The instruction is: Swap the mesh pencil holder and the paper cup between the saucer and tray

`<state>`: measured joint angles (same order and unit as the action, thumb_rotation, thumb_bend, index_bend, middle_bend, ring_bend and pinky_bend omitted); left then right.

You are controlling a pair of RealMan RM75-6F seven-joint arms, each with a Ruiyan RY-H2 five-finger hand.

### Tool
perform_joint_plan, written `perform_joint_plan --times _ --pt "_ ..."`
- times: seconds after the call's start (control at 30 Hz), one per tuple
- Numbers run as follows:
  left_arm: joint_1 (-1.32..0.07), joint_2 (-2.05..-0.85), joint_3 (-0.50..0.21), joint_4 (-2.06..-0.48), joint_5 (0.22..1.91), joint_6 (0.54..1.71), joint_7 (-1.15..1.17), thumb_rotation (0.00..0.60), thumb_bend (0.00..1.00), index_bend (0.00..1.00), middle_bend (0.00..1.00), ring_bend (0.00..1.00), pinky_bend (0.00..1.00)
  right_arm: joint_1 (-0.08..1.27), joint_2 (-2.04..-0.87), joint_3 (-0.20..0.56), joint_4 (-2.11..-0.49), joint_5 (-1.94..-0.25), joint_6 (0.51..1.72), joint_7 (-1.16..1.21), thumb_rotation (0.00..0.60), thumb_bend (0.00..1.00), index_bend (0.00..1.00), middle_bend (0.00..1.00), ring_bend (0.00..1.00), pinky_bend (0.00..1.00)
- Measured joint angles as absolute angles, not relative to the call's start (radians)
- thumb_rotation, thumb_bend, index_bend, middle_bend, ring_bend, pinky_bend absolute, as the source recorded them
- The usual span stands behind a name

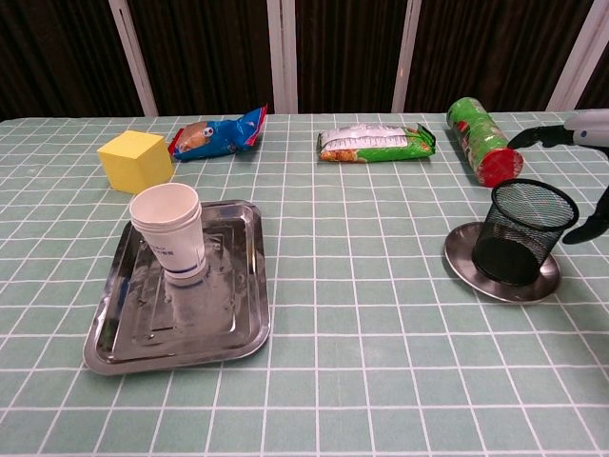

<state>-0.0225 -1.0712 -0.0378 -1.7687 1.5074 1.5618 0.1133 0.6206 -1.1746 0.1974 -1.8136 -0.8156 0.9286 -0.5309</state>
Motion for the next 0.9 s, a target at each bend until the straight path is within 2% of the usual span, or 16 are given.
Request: perform_joint_plan --times 0.1,0.2,0.33,0.57,0.7,0.9 --pt "-0.023 -1.073 -0.039 -1.769 1.504 1.561 0.116 0.600 0.10 0.21 0.01 0.00 0.08 0.636 -1.192 0.192 -1.796 -0.800 0.932 -0.536 0.600 0.00 0.20 0.14 0.14 0.00" --pt "-0.023 -1.074 -0.041 -1.769 1.501 1.561 0.119 0.600 0.10 0.21 0.01 0.00 0.08 0.644 -1.208 0.187 -1.783 -0.794 0.946 -0.539 0.600 0.00 0.30 0.22 0.19 0.00" --pt "-0.022 -1.077 -0.041 -1.770 1.500 1.563 0.124 0.600 0.10 0.21 0.01 0.00 0.08 0.656 -1.237 0.174 -1.762 -0.789 0.968 -0.551 0.600 0.00 0.35 0.27 0.26 0.01" --pt "-0.020 -1.077 -0.044 -1.771 1.500 1.568 0.120 0.600 0.10 0.21 0.01 0.00 0.08 0.672 -1.269 0.164 -1.739 -0.792 0.991 -0.561 0.600 0.04 0.47 0.37 0.39 0.09" --pt "-0.020 -1.076 -0.044 -1.772 1.499 1.566 0.110 0.600 0.10 0.21 0.01 0.00 0.08 0.679 -1.275 0.174 -1.745 -0.825 1.016 -0.553 0.600 0.05 0.50 0.39 0.41 0.10" --pt "-0.020 -1.073 -0.048 -1.770 1.490 1.565 0.103 0.600 0.10 0.21 0.01 0.00 0.08 0.731 -1.276 0.230 -1.788 -0.830 1.031 -0.560 0.600 0.05 0.51 0.40 0.42 0.10"
